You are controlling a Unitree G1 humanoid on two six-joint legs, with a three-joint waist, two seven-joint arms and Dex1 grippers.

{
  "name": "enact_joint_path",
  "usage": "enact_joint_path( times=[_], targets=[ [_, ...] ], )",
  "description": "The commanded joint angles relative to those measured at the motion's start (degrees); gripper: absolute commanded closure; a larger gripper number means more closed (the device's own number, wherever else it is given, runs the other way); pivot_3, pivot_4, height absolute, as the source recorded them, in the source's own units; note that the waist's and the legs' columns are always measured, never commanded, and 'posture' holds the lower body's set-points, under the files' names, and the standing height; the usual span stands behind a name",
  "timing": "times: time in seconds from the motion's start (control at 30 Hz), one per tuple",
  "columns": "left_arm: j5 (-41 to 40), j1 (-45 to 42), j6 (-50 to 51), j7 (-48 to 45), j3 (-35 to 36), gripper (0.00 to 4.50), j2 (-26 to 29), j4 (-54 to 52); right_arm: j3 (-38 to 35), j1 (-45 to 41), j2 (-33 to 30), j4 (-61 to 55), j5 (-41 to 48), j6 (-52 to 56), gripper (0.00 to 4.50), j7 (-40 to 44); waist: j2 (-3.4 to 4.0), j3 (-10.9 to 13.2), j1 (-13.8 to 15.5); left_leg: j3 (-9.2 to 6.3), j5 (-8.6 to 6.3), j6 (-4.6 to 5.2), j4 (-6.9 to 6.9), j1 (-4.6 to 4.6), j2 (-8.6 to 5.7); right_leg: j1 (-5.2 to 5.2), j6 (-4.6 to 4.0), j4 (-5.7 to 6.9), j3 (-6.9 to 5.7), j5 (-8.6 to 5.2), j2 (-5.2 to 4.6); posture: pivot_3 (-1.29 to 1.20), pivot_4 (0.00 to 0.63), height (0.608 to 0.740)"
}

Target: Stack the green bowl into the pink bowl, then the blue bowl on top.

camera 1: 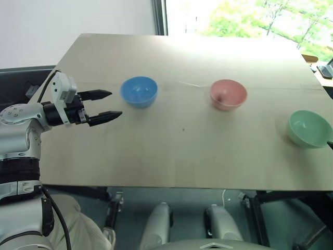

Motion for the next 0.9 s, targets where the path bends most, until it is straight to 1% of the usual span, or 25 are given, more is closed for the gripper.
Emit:
enact_joint_path(
  times=[0.03, 0.1, 0.2, 0.3, 0.4, 0.47, 0.53, 0.6, 0.67, 0.7, 0.77, 0.9],
  targets=[
    [-0.5, -1.0, 0.4, -0.2, 1.5, 0.03, 1.1, -1.4, -0.7, -0.7, 0.1, -0.3, -0.6, -1.4, 0.0, -0.3, 0.0, 0.0, 0.0, 0.0, 0.0, 0.0, 0.0, 0.0, 0.0, 0.0, 0.0, 0.0, 0.0, 0.0, 0.0, 0.0, 0.15, 0.74],
    [-2.0, -1.0, 2.9, -0.6, 1.2, 0.03, 0.4, -2.7, 0.3, -1.3, 0.2, 0.7, -1.9, -3.0, 0.0, -0.4, 0.0, 0.0, 0.0, 0.0, 0.0, 0.0, 0.0, 0.0, 0.0, 0.0, 0.0, 0.0, 0.0, 0.0, 0.0, 0.0, 0.15, 0.74],
    [-1.9, -0.7, 4.0, 0.6, 0.8, 0.03, -0.4, -4.7, 1.7, -2.5, 0.5, 1.5, -2.1, -3.3, 0.0, -0.9, -0.01, 0.0, 0.0, 0.0, 0.0, 0.0, 0.01, 0.0, 0.0, 0.0, 0.0, 0.0, -0.01, 0.0, 0.0, 0.0, 0.15, 0.74],
    [-2.6, 0.0, 5.7, 1.9, 0.8, 0.03, -1.7, -8.3, 4.8, -4.4, 1.2, 0.6, -2.5, -3.0, 0.0, -3.2, -0.01, 0.0, 0.0, -0.03, 0.0, 0.0, 0.0, -0.01, 0.01, 0.0, 0.0, 0.0, -0.03, 0.0, 0.0, 0.0, 0.15, 0.74],
    [-3.1, 0.3, 6.8, 3.5, 0.6, 0.03, -3.4, -11.5, 9.4, -7.1, 2.3, -1.5, -3.4, -3.2, 0.0, -6.3, 0.0, 0.0, 0.0, -0.03, 0.0, 0.0, 0.02, 0.0, 0.0, 0.02, 0.0, 0.0, -0.03, 0.01, 0.0, 0.0, 0.15, 0.74],
    [-3.9, 0.6, 8.3, 4.9, 0.5, 0.03, -4.7, -13.8, 13.3, -9.7, 2.5, -2.9, -3.9, -2.4, 0.0, -8.7, 0.01, 0.0, 0.0, -0.03, 0.0, 0.0, 0.03, 0.0, 0.0, 0.01, 0.0, 0.01, -0.02, 0.01, -0.01, 0.0, 0.15, 0.74],
    [-4.4, 1.3, 9.5, 7.1, 0.0, 0.03, -6.6, -16.7, 21.1, -14.8, 2.7, -3.6, -6.9, -2.5, 0.0, -12.8, 0.03, 0.0, -0.3, 0.0, 0.0, 0.0, 0.03, 0.03, 0.01, 0.01, 0.0, 0.04, 0.01, 0.01, 0.0, 0.0, 0.15, 0.74],
    [-4.9, 2.2, 10.5, 9.0, -0.2, 0.03, -8.0, -19.4, 26.4, -18.2, 2.7, -3.7, -9.4, -2.1, 0.0, -15.5, 0.04, 0.0, -0.5, 0.01, 0.0, -0.01, 0.06, 0.03, 0.02, 0.0, 0.0, 0.07, 0.02, 0.01, 0.0, 0.0, 0.15, 0.74],
    [-5.8, 3.4, 11.7, 11.1, 0.2, 0.03, -9.9, -21.9, 33.6, -23.6, 4.1, -3.0, -12.7, -2.5, 0.0, -18.8, 0.0, 0.0, -0.5, -0.03, 0.0, -0.01, 0.06, -0.01, 0.0, -0.03, 0.0, 0.1, 0.01, 0.01, 0.0, 0.0, 0.15, 0.74],
    [-6.0, 4.2, 12.1, 12.1, 0.2, 0.03, -10.5, -23.1, 37.1, -26.6, 5.2, -2.2, -13.4, -2.7, 0.0, -19.3, 0.01, 0.0, -0.7, -0.06, 0.0, -0.01, 0.05, -0.01, 0.02, -0.05, -0.01, 0.1, -0.02, 0.01, 0.01, 0.0, 0.15, 0.74],
    [-6.6, 5.5, 13.5, 13.9, 0.3, 0.03, -11.3, -25.5, 41.8, -31.2, 6.6, -0.5, -15.3, -3.5, 0.0, -19.9, 0.05, 0.1, -0.9, 0.0, 0.0, -0.01, 0.09, -0.02, -0.01, -0.06, 0.0, 0.14, 0.03, 0.02, -0.01, 0.0, 0.15, 0.74],
    [-7.4, 7.4, 15.0, 15.9, 1.1, 0.03, -11.7, -28.4, 48.6, -38.6, 9.6, 3.0, -18.2, -5.3, 0.0, -20.4, 0.04, 0.1, -0.9, -0.07, 0.0, -0.01, 0.09, -0.06, -0.02, -0.1, -0.01, 0.15, -0.02, 0.02, -0.02, 0.0, 0.15, 0.74]
  ],
)
